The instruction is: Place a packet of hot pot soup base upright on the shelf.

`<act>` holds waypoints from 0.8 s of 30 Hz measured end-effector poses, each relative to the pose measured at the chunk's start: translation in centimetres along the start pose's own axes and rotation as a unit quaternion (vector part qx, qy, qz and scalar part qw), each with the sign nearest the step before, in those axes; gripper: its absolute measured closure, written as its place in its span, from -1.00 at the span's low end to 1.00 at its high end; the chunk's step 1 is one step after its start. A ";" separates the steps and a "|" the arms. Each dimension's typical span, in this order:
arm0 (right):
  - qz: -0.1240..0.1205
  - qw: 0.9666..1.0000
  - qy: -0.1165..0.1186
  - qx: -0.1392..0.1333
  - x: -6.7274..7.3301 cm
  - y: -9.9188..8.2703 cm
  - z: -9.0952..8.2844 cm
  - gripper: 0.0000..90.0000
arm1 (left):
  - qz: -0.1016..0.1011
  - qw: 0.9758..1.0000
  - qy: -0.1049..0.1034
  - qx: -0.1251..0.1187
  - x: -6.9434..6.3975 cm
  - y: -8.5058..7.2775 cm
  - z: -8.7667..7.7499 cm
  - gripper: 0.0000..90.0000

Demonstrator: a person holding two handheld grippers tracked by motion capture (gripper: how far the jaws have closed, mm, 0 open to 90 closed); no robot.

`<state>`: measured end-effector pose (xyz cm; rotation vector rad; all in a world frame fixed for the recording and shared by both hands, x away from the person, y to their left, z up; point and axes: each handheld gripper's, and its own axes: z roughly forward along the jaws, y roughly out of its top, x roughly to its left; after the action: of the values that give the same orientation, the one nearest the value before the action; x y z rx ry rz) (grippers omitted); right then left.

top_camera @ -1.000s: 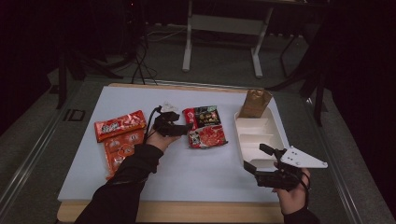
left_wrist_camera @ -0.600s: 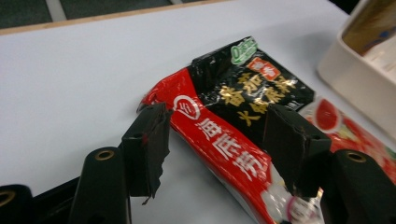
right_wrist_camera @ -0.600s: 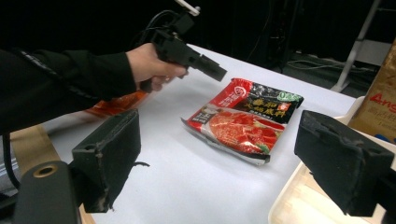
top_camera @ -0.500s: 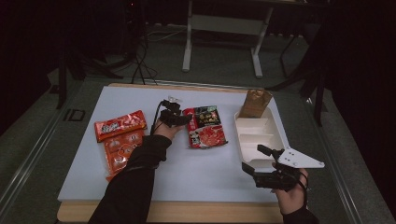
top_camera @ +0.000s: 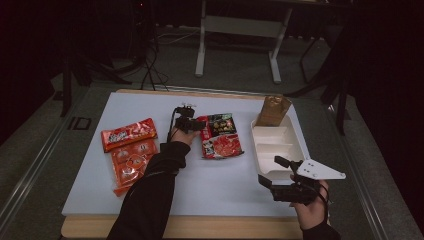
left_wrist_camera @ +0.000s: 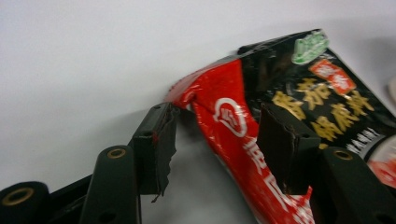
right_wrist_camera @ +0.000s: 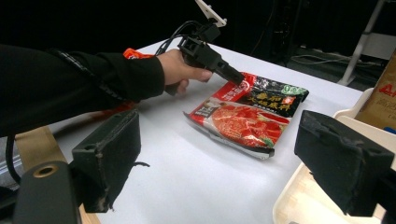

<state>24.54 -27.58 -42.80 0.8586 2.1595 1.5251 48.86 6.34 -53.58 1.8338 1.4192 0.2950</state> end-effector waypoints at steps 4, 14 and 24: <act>0.000 1.000 0.002 0.000 0.1 0.0 0.1 -0.68 | -0.010 1.000 -0.002 0.013 0.3 -0.1 0.8 0.07; 0.004 1.000 0.007 0.009 0.0 -0.4 0.5 -0.68 | 0.014 1.000 0.028 0.000 -1.0 0.0 2.0 0.06; 0.005 1.000 0.009 0.009 -0.1 -0.4 0.6 -0.68 | 0.040 0.997 0.058 0.029 -2.2 0.4 2.1 0.72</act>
<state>24.87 -27.37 -43.40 0.8653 2.1885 1.5264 49.70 3.42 -54.11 1.9512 1.4476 0.4101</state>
